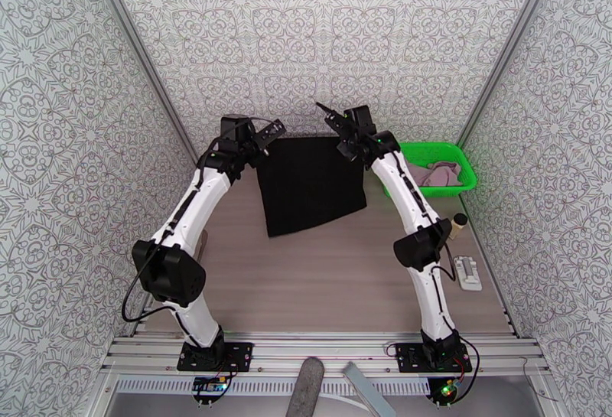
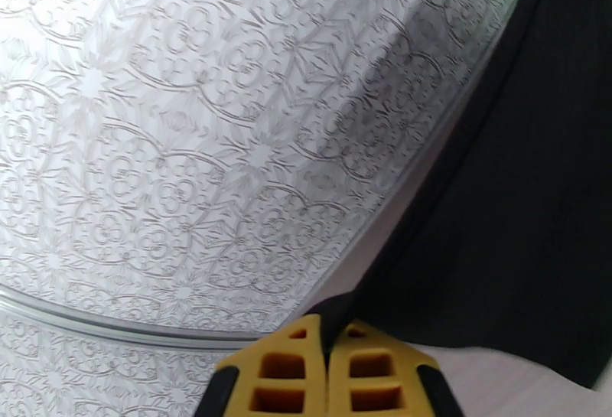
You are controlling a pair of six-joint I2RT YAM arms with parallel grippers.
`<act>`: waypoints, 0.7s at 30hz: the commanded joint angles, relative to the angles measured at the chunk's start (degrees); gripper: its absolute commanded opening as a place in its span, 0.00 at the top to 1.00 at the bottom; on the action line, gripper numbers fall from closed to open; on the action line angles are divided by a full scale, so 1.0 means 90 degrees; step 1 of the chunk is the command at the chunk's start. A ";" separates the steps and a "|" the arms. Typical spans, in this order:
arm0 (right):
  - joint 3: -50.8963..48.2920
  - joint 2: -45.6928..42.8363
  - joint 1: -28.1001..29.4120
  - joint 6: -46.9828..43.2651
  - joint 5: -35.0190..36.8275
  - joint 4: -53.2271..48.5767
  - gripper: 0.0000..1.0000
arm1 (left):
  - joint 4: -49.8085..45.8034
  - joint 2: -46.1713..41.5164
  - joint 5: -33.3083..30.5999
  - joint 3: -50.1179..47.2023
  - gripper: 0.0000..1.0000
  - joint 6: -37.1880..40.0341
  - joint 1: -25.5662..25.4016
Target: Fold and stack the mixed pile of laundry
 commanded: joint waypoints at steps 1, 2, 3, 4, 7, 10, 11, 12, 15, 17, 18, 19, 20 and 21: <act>-0.0840 -0.1343 -0.0002 0.0286 0.0107 0.0130 1.00 | 0.0308 -0.1125 -0.0598 -0.0161 1.00 -0.0024 -0.0251; -0.1184 -0.1653 0.0060 0.0286 0.0059 0.0166 1.00 | 0.0304 -0.1412 -0.0719 -0.0340 1.00 -0.0001 -0.0397; -0.1603 -0.2039 0.0168 0.0268 0.0026 0.0222 1.00 | 0.0267 -0.1712 -0.0849 -0.0527 1.00 0.0020 -0.0562; -0.1946 -0.2373 0.0265 0.0248 0.0016 0.0261 1.00 | 0.0215 -0.1970 -0.0962 -0.0676 1.00 0.0034 -0.0709; -0.2968 -0.3492 0.0653 0.0235 0.0011 0.0305 1.00 | -0.0026 -0.2839 -0.1475 -0.1110 1.00 0.0030 -0.1322; -0.3797 -0.4563 0.1147 0.0335 0.0114 0.0183 1.00 | -0.0530 -0.3652 -0.2199 -0.1418 1.00 -0.0082 -0.2128; -0.4028 -0.4904 0.1333 0.0403 0.0153 0.0097 1.00 | -0.0725 -0.3902 -0.2513 -0.1485 1.00 -0.0140 -0.2482; -0.4246 -0.5226 0.1524 0.0488 0.0175 0.0005 1.00 | -0.0902 -0.4159 -0.2870 -0.1547 1.00 -0.0170 -0.2871; -0.4692 -0.5981 0.1936 0.0787 0.0167 -0.0279 1.00 | -0.1300 -0.4738 -0.3970 -0.1643 1.00 -0.0227 -0.4083; -0.4809 -0.6271 0.2088 0.0937 0.0148 -0.0530 1.00 | -0.1465 -0.4960 -0.4649 -0.1662 1.00 -0.0207 -0.4769; -0.4841 -0.6361 0.2125 0.0986 0.0162 -0.0648 1.00 | -0.1544 -0.5016 -0.4925 -0.1660 1.00 -0.0177 -0.5027; -0.4854 -0.6400 0.2133 0.1026 0.0176 -0.0771 1.00 | -0.1612 -0.5039 -0.5091 -0.1649 1.00 -0.0160 -0.5184; -0.4885 -0.6416 0.2135 0.1028 0.0209 -0.0842 1.00 | -0.1695 -0.5023 -0.5190 -0.1658 1.00 -0.0154 -0.5261; -0.4934 -0.6394 0.2133 0.1029 0.0288 -0.0897 1.00 | -0.1731 -0.4997 -0.5218 -0.1676 1.00 -0.0147 -0.5256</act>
